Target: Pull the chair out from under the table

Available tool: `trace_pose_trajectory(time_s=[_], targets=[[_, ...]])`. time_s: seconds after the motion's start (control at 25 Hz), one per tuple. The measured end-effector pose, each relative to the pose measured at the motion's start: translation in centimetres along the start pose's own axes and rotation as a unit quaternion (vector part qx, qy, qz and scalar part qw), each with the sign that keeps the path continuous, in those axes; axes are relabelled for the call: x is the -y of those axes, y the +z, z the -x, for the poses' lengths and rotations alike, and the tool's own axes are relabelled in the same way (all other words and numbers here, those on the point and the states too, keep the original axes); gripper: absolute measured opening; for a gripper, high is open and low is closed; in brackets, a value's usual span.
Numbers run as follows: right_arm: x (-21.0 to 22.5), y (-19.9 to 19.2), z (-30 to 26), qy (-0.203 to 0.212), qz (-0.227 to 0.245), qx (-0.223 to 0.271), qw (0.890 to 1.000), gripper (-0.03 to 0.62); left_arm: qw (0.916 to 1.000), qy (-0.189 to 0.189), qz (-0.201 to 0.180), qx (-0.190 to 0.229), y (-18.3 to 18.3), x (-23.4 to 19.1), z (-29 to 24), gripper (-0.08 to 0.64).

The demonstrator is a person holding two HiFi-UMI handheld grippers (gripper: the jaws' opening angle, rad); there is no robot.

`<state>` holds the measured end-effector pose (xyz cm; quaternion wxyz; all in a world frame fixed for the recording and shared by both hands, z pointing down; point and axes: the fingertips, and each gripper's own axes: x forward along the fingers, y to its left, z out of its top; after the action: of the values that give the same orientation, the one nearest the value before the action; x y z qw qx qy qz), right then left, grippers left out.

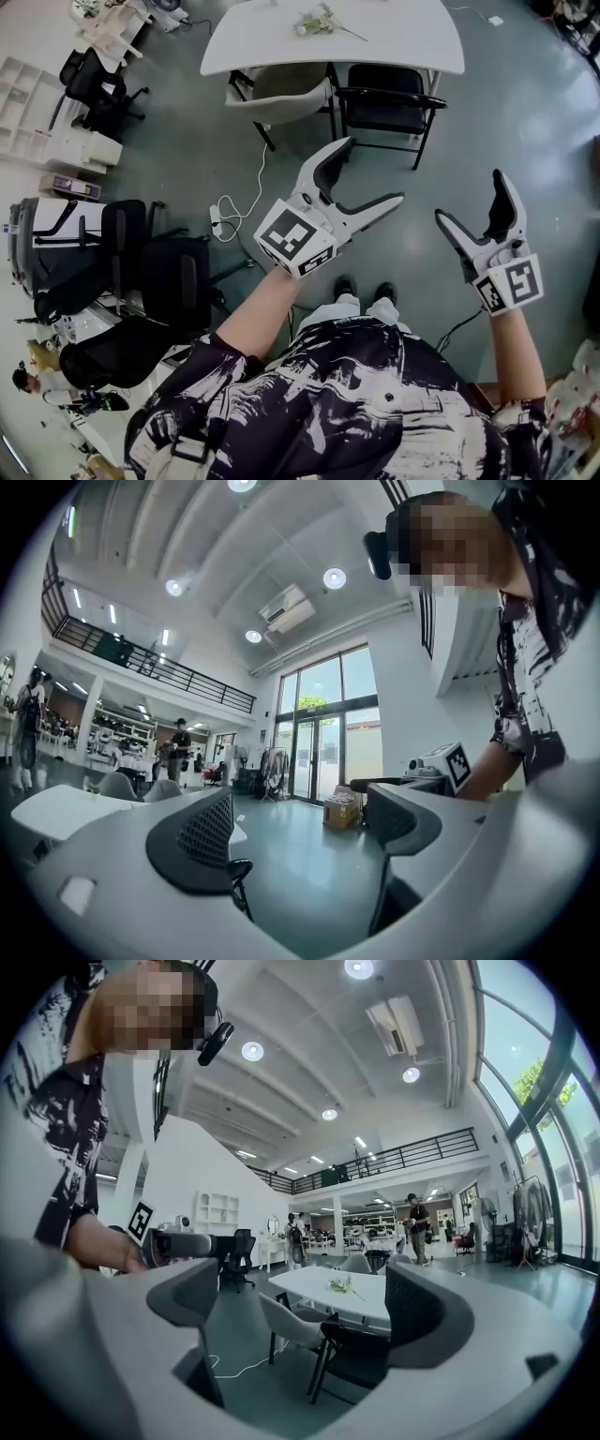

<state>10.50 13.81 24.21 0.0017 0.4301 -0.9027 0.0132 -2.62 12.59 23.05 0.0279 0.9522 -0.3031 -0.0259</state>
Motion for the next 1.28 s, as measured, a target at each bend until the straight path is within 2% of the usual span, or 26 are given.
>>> trace_pose_trajectory(time_s=[0.28,0.6,0.76,1.04,1.28], targets=[[-0.5,-0.1,-1.6,0.010,0.003,-0.008,1.000,0.502,1.0000,-0.006,-0.005,-0.004,0.0,-1.1,1.0,0.425],[-1.6,0.1,-5.5,-0.001,0.021,-0.008,1.000,0.502,0.9998,-0.017,-0.009,0.005,-0.4,-5.2,2.3,0.424],[-0.8,0.0,-6.9,-0.012,0.028,-0.012,0.999,0.502,0.9996,-0.027,-0.009,0.007,-0.5,-7.4,1.1,0.423],[3.7,-0.7,-8.8,-0.009,0.032,-0.024,0.999,0.500,0.9993,-0.036,-0.010,-0.001,-1.6,-9.9,-3.3,0.423],[10.7,-2.4,-12.4,0.020,0.025,-0.029,0.999,0.500,0.9995,-0.014,-0.020,-0.019,-3.1,-13.8,-9.2,0.423]])
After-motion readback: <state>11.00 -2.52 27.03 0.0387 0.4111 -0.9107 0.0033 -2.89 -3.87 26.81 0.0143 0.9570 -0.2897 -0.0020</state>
